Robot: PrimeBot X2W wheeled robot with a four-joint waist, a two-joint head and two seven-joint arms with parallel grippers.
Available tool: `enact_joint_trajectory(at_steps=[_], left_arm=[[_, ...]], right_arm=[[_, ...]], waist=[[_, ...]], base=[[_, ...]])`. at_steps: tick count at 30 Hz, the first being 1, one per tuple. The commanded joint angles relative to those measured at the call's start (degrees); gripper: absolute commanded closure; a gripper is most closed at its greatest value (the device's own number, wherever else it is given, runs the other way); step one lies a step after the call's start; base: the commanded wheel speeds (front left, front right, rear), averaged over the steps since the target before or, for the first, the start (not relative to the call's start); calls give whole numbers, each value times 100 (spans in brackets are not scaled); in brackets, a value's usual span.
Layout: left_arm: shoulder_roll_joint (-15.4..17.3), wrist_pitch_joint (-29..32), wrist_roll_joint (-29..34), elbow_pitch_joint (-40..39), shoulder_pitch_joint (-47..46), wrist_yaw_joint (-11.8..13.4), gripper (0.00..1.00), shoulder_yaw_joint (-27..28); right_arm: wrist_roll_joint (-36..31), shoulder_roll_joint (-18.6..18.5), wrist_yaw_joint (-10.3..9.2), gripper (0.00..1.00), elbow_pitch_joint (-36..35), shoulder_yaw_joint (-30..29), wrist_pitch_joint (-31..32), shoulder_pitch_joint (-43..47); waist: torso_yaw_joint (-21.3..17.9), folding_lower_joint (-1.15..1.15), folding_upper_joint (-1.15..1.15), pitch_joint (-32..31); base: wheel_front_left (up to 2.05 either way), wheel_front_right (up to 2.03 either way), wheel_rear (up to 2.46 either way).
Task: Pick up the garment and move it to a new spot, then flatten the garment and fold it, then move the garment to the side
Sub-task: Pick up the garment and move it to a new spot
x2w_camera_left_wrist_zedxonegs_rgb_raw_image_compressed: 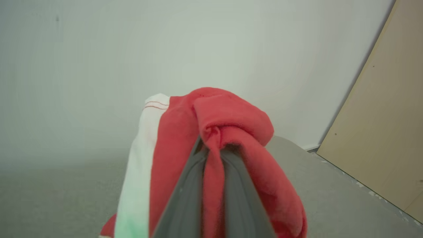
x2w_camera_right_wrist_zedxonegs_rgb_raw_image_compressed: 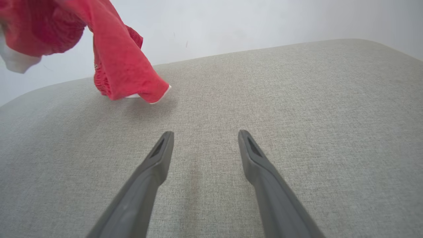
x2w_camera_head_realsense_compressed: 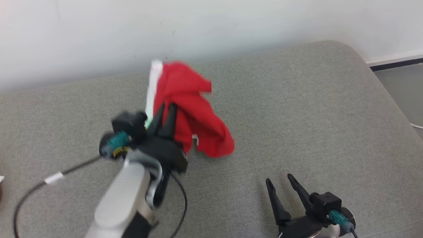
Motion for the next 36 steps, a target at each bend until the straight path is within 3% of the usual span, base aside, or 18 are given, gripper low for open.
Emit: enact_joint_trajectory(at_steps=[1,2,3,14,26,36], left_arm=[[12,-20,28,70,244,16,72,-33],[14,-20,109,136,295,20,10,-63],[13,-20,102,149,327,41,0,-38],[120,-21,644,421,1332,252,0,733],[197,-21,1556,-871,2876,363,0,1982],[53,-21,2120,-1687,3981,304,0,2469]], right_arm=[[9,-6,-14,0,11,6,1,51],[11,-10,-14,0,21,7,1,48],[7,-9,-14,0,34,5,1,40],[-13,1,-14,0,44,-39,1,55],[-149,43,-14,0,-170,-220,1,207],[-248,78,-14,0,-248,-238,1,353]], waist=[[-6,0,0,-6],[-7,0,0,-13],[-5,0,0,-19],[52,0,0,-195],[261,0,0,-403],[420,0,0,-552]], base=[[0,0,0],[0,0,0],[0,0,0],[0,0,0],[0,0,0],[0,0,0]])
